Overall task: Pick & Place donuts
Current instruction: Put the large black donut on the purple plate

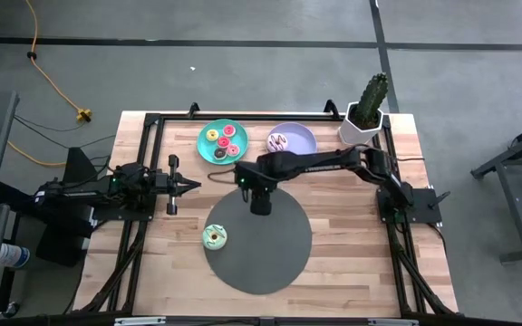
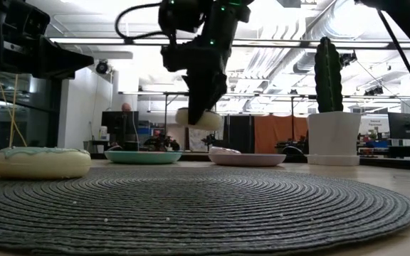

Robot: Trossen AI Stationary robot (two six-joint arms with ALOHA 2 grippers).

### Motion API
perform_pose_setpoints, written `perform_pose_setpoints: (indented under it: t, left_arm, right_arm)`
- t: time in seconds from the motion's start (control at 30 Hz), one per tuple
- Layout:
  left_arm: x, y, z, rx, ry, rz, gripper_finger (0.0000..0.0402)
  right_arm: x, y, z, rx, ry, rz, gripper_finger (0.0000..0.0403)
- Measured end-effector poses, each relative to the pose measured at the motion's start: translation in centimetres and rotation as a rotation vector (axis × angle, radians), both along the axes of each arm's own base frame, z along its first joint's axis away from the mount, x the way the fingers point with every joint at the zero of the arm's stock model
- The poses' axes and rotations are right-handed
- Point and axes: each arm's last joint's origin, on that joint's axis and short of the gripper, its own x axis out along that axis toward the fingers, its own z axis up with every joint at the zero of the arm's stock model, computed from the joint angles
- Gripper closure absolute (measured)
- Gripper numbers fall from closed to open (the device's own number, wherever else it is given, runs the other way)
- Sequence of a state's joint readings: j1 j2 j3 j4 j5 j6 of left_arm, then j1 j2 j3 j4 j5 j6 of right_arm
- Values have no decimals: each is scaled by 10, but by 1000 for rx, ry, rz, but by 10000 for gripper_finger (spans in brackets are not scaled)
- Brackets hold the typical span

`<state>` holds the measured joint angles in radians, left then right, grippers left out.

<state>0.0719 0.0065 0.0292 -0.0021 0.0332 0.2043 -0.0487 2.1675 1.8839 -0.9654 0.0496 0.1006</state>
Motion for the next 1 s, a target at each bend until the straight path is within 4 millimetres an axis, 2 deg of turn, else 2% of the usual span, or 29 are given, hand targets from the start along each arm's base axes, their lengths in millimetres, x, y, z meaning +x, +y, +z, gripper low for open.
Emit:
perform_pose_setpoints:
  t: [0.4, 0.73, 1.0]
  left_arm:
    - [0, 0, 0, 0, 0, 0, 401]
    - [0, 0, 0, 0, 0, 0, 401]
    - [0, 0, 0, 0, 0, 0, 401]
  right_arm:
    - [-14, -59, 1, 79, 37, -384, 269]
    - [-38, -111, -1, 57, 144, -549, 269]
    - [-53, -131, -2, 55, 223, -612, 269]
